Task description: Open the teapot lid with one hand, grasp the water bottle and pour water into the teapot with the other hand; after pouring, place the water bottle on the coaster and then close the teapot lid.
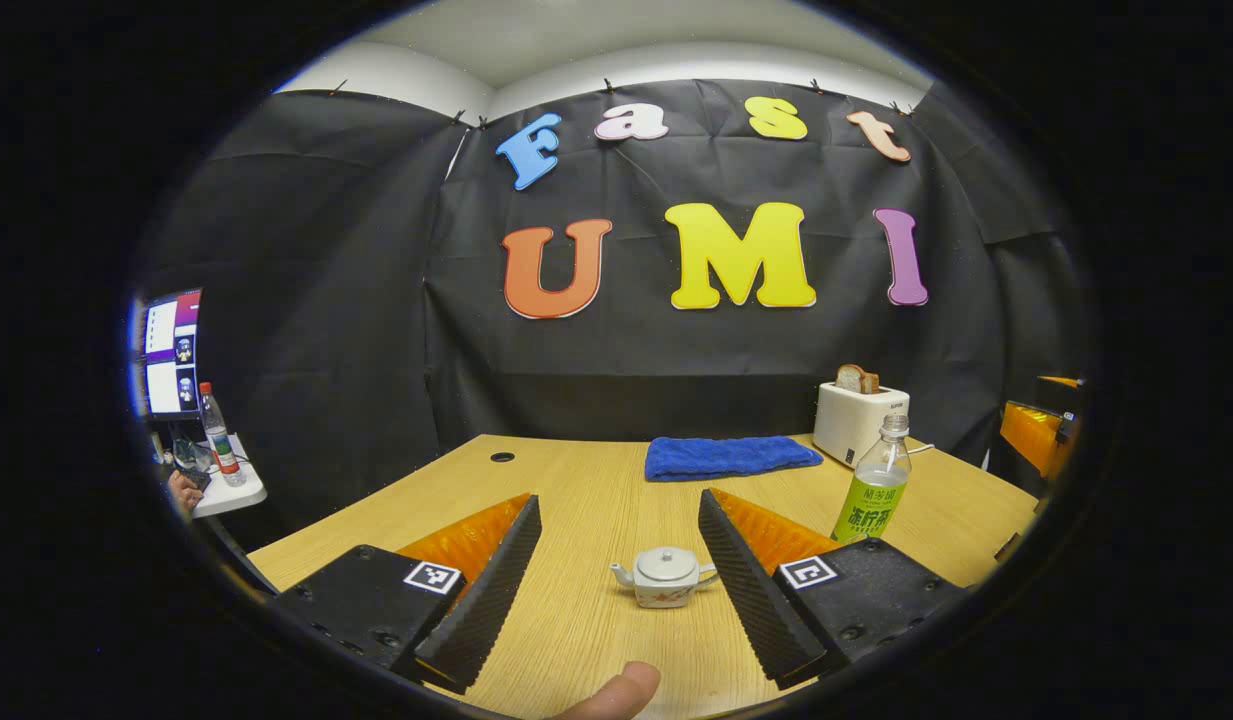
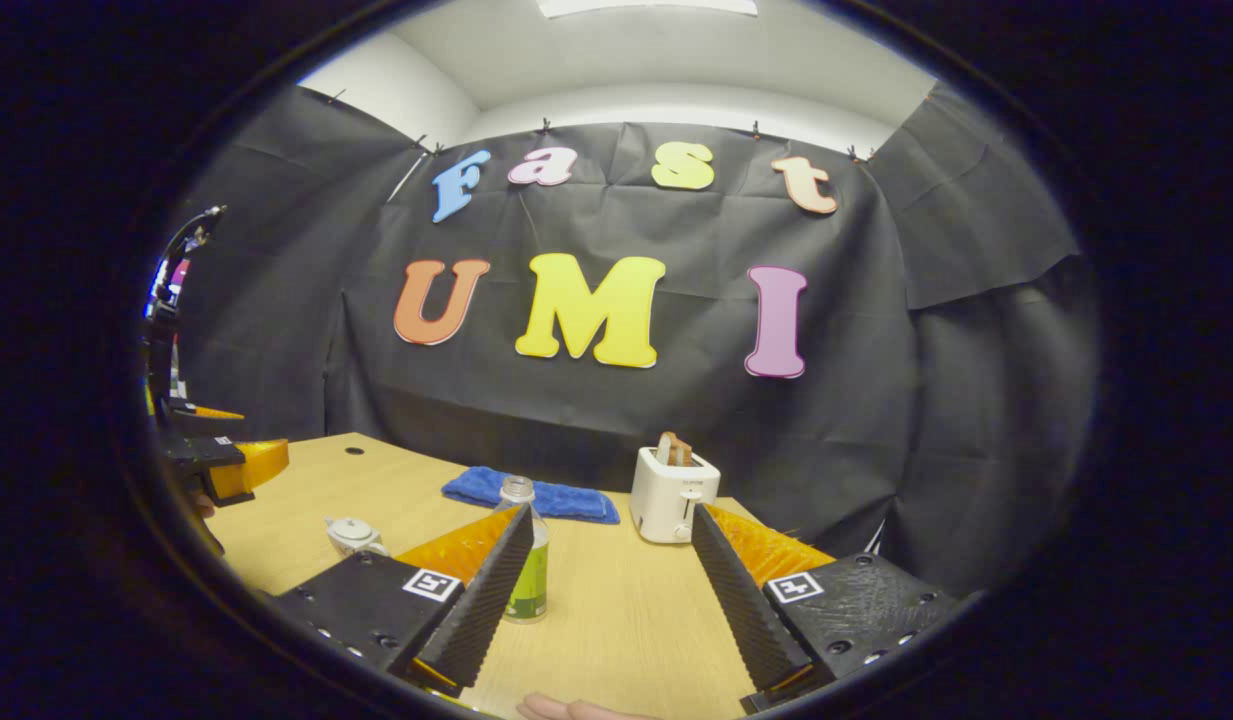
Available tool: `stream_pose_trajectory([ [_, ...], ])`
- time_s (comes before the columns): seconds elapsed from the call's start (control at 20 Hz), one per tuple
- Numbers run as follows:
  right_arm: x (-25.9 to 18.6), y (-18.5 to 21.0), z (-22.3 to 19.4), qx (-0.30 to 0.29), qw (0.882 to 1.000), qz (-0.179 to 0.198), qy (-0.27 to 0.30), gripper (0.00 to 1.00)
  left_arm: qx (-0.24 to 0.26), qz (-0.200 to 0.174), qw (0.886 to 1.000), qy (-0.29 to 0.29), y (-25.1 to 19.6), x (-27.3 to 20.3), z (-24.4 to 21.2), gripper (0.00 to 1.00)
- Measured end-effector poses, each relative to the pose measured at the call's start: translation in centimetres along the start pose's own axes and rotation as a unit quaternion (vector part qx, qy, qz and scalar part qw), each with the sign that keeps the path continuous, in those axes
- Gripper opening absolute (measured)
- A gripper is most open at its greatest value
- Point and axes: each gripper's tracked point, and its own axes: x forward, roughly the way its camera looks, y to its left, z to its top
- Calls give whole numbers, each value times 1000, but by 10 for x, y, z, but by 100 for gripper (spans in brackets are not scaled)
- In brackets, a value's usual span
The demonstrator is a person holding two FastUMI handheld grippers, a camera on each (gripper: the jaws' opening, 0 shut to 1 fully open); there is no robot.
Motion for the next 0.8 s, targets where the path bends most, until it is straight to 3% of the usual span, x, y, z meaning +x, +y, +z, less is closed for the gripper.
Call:
stream_pose_trajectory([
  [0.4, 6, -1, -7, -5, 1000, -4, 10, 95, -14, -16, 1000, 0, -3, 20, -14, 99],
  [0.7, 12, -6, -13, -3, 1000, -11, 17, 95, -52, -40, 998, -16, -8, 53, -26, 100],
  [0.8, 14, -7, -15, -3, 1000, -10, 20, 95, -43, -44, 998, -12, -15, 72, -40, 100],
])
